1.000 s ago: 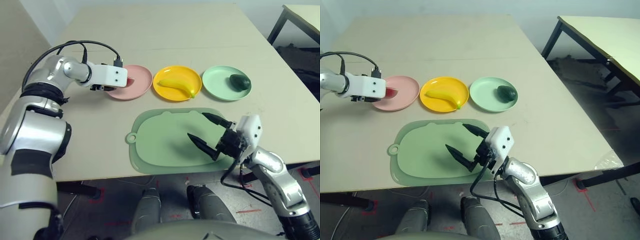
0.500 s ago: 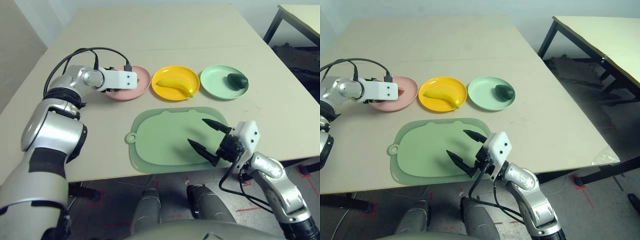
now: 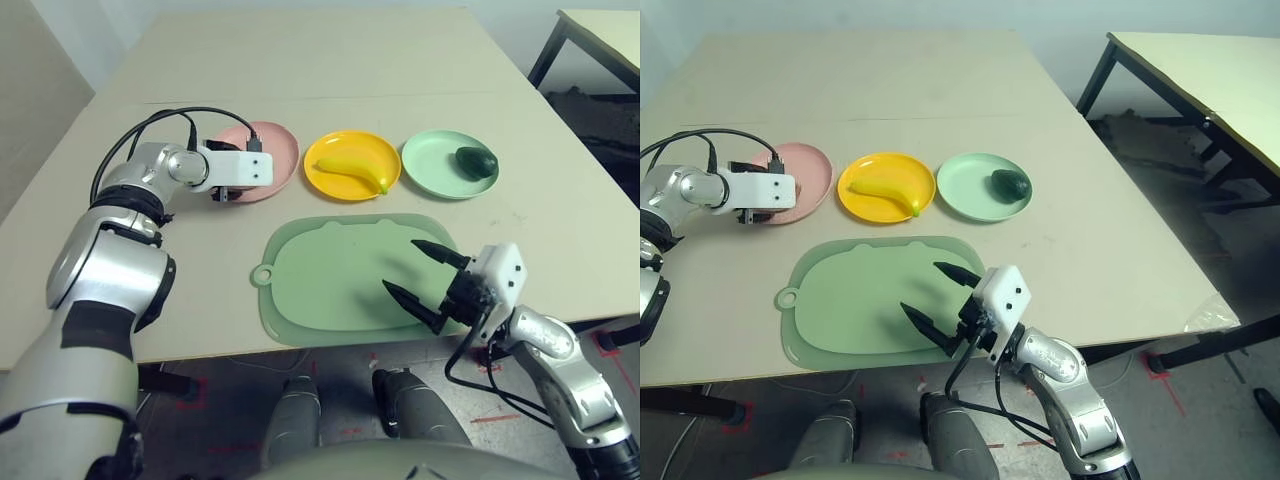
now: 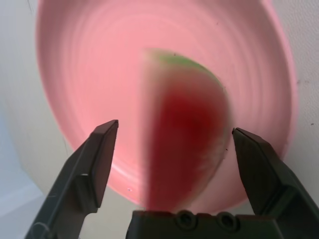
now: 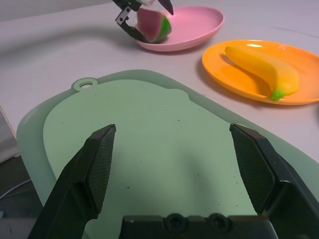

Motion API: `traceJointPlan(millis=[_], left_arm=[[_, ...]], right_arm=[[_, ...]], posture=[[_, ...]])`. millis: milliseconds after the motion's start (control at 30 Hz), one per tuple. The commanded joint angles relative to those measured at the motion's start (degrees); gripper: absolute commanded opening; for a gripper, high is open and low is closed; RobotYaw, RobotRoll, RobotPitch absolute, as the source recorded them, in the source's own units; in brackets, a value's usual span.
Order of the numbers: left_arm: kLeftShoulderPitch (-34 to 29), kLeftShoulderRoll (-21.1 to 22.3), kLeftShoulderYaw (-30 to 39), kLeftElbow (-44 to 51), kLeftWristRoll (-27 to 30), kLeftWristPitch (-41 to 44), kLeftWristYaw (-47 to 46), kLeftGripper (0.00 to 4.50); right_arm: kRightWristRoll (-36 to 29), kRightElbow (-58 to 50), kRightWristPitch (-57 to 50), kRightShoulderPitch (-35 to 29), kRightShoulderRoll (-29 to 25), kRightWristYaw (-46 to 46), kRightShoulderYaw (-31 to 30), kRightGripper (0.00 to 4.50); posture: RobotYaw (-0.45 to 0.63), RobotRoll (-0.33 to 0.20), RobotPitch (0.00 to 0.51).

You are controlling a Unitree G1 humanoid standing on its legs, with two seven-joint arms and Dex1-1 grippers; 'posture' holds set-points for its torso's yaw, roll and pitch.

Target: Place the fruits into color-matched plates.

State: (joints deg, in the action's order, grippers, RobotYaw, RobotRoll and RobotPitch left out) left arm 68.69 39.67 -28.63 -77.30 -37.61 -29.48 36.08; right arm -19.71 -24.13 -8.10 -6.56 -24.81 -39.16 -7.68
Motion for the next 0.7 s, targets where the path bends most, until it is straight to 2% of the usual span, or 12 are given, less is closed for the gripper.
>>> traceJointPlan(millis=[33, 267, 467, 600, 700], left_arm=[[0.8, 0.8, 1.0, 0.1, 0.6, -1.1, -0.2, 4.49], [3.3, 2.7, 2.3, 0.8, 1.7, -3.5, 0.3, 4.49], [4.5, 5.6, 5.7, 2.0, 5.6, -5.8, 4.7, 4.49], [2.3, 6.4, 13.2, 3.2, 14.5, -4.4, 11.6, 4.49], [-1.8, 7.2, 19.5, 5.8, 21.8, -2.1, 15.3, 4.49]], right_arm=[[0.3, 1.0, 0.1, 0.4, -0.2, -0.2, 0.3, 4.50], [0.1, 4.3, 0.8, 3.0, -0.5, -1.0, 1.7, 4.50], [-0.4, 8.6, 2.0, 6.2, 0.5, 0.4, 5.3, 4.50], [0.0, 13.6, 4.1, 8.4, 2.3, 4.6, 10.4, 4.50], [0.6, 19.7, 8.0, 9.6, 3.6, 8.0, 15.4, 4.50]], posture=[[-0.08, 0.000, 0.140], [-0.06, 0.000, 0.133], [-0.04, 0.000, 0.129], [-0.04, 0.000, 0.129], [-0.02, 0.000, 0.131]])
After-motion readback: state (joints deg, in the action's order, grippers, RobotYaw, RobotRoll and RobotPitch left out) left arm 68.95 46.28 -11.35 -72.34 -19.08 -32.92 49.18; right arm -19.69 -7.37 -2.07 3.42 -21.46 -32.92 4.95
